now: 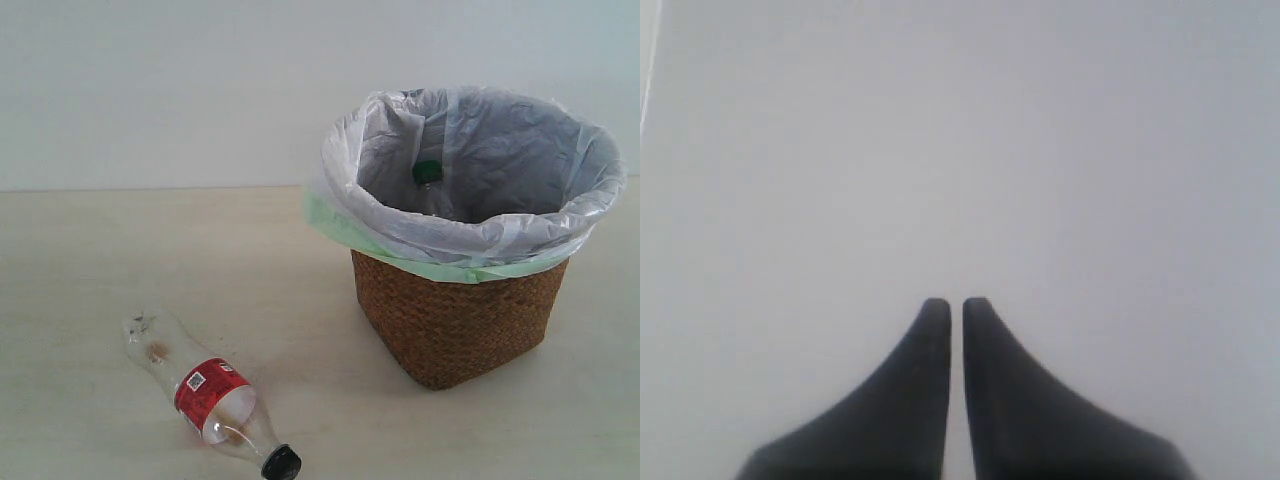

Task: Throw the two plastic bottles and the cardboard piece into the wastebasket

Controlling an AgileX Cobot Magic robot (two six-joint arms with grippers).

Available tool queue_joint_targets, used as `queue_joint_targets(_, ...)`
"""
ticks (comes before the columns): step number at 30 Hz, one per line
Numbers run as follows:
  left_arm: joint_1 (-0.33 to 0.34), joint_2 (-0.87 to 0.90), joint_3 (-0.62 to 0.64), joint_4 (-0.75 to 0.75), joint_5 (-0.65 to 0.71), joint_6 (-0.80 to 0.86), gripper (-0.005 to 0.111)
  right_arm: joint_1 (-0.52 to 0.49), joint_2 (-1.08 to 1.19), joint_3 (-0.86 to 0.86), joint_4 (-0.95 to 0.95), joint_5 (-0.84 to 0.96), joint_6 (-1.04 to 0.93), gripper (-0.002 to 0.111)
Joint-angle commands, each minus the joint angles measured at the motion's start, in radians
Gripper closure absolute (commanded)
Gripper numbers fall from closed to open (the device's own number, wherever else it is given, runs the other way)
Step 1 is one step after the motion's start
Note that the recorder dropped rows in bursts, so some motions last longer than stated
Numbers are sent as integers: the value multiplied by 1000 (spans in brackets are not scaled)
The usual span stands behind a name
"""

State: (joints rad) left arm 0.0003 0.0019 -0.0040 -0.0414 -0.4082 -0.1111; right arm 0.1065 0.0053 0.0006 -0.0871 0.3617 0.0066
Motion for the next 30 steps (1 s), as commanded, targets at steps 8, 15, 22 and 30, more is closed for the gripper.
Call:
queue_joint_targets(8, 3, 213, -373, 84, 262, -400, 103, -5, -5, -1, -6, 1, -7, 108)
queue_joint_targets(15, 3, 576, -726, 72, 572, -357, 56, -5, -5, -1, -6, 1, -7, 108)
queue_joint_targets(22, 3, 887, -895, -97, 973, -276, -1, -5, -5, -1, -6, 1, -7, 108)
queue_joint_targets(30, 3, 1179, -896, -507, 1085, 27, 0, -5, -5, -1, -6, 1, -7, 108)
